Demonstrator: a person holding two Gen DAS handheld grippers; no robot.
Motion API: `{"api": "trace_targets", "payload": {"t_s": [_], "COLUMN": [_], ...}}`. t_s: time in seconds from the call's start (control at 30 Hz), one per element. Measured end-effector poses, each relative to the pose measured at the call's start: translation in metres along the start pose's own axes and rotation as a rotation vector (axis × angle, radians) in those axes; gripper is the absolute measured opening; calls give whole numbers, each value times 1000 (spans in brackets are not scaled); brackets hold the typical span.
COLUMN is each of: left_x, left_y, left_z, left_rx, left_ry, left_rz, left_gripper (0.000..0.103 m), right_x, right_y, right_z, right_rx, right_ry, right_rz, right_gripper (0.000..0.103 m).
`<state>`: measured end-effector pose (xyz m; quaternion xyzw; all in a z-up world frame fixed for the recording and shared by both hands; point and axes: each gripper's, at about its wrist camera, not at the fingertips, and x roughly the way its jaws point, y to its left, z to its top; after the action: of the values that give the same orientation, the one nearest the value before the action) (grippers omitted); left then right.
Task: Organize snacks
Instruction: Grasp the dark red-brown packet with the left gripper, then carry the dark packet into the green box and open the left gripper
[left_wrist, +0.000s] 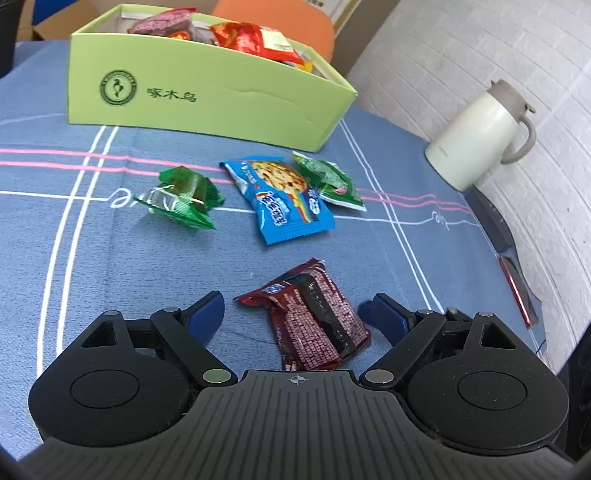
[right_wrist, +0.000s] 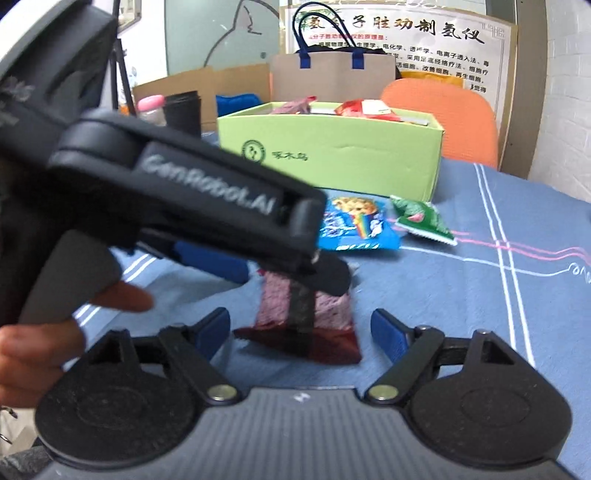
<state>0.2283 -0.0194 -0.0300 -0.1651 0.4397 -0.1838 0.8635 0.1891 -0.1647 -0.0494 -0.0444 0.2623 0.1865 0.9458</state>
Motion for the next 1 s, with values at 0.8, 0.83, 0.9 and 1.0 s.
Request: {"api": "trace_targets", "payload": {"t_s": [0.8,0.83,0.9,1.0], "left_x": [1,8,23,52], "left_y": [32,40,57,83], "left_z": [207,218,235,248], "left_rx": [5,-9,-26,-57], "left_ry": [-277,-273,-250,-200], "left_rz": [25,37,52,72], "left_gripper": [22,22,23,26], "right_x": [82,96,123,157], "right_y": [-26,-27,-27,-30], "right_z": [184,193,206,212], "right_rx": [-212,-217,-229,-234], "right_ry": [-201,-191,-165,-100], "right_rz": [3,12,24,43], "right_gripper": [55,54,54,56]}}
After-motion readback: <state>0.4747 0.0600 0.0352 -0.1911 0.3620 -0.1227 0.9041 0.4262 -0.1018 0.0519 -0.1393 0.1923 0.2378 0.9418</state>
